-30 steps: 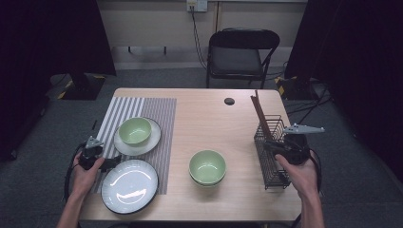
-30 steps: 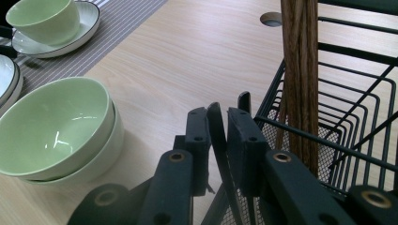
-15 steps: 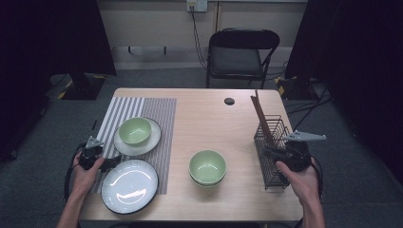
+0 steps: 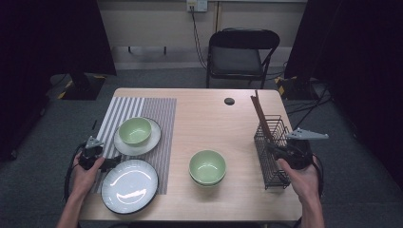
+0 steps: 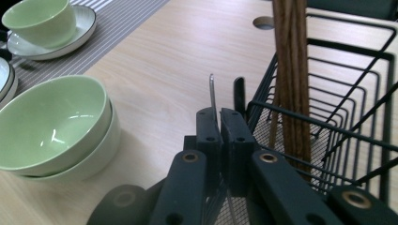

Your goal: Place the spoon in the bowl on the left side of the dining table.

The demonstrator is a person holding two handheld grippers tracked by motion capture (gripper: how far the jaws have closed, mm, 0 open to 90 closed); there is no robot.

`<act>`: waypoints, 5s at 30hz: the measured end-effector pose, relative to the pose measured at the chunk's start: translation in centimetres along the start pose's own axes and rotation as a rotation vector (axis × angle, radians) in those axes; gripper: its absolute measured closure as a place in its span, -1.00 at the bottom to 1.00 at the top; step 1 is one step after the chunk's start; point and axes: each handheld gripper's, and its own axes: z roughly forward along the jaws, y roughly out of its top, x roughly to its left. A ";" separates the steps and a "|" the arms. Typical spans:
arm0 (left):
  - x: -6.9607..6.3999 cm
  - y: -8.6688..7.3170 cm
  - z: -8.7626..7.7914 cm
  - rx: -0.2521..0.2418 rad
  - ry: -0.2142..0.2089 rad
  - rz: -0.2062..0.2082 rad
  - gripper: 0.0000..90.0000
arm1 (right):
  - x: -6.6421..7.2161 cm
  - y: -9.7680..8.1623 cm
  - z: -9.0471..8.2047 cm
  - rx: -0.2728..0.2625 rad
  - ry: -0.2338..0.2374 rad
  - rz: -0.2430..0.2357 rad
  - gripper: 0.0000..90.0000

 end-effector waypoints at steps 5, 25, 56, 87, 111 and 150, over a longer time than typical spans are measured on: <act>0.0 0.0 0.0 -0.001 0.000 -0.001 -0.85 | -0.4 0.3 -0.6 -0.047 -0.001 0.006 0.99; 0.0 0.0 0.0 0.000 0.000 -0.001 -0.85 | 0.1 2.5 -2.5 -0.150 -0.001 -0.008 1.00; -0.3 0.1 -0.6 0.015 0.022 -0.016 -0.60 | 3.1 8.0 -3.6 -0.267 0.052 -0.099 1.00; -6.1 3.6 -4.9 -0.133 -0.170 0.094 -0.53 | 6.4 8.5 1.4 -0.260 0.207 -0.074 1.00; -11.0 6.6 -5.6 -0.229 -0.306 0.171 -0.44 | 10.4 10.4 4.3 -0.264 0.325 -0.098 1.00; -18.8 13.4 -6.5 -0.361 -0.605 0.228 -0.19 | 17.0 13.0 8.1 -0.260 0.476 -0.167 1.00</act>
